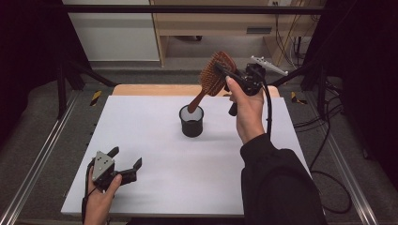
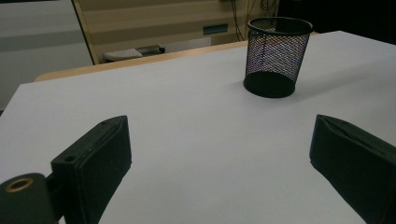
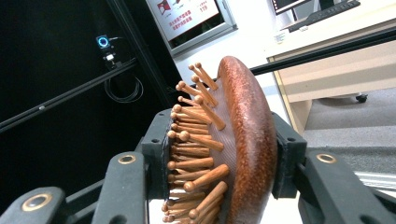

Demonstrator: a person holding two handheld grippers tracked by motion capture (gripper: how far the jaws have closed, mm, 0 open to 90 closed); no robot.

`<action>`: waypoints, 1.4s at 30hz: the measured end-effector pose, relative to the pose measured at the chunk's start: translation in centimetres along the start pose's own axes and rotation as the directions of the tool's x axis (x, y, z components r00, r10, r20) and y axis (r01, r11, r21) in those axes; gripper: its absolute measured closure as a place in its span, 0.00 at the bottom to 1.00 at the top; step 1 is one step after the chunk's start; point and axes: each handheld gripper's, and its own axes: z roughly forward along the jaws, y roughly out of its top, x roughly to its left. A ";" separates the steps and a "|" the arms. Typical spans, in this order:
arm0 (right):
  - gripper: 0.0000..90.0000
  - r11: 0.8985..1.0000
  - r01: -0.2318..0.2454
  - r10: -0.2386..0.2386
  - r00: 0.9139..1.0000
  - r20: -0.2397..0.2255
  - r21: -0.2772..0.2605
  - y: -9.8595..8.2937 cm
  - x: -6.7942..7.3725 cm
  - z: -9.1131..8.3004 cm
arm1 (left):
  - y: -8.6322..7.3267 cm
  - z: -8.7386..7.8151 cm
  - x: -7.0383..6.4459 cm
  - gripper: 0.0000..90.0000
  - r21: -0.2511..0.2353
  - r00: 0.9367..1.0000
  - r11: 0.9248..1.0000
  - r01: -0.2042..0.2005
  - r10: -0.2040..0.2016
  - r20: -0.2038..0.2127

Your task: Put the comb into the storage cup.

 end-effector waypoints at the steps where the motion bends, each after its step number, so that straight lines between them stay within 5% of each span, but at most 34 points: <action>1: 0.58 1.000 0.002 -0.002 1.000 0.001 0.001 0.0 0.0 0.1 | 0.0 0.0 0.0 0.07 0.000 1.000 1.000 0.000 0.000 0.000; 42: 0.57 0.998 0.029 -0.030 0.999 0.022 0.048 -1.2 -0.3 1.6 | 0.0 0.0 0.0 0.07 -0.003 1.000 1.000 -0.001 0.001 0.010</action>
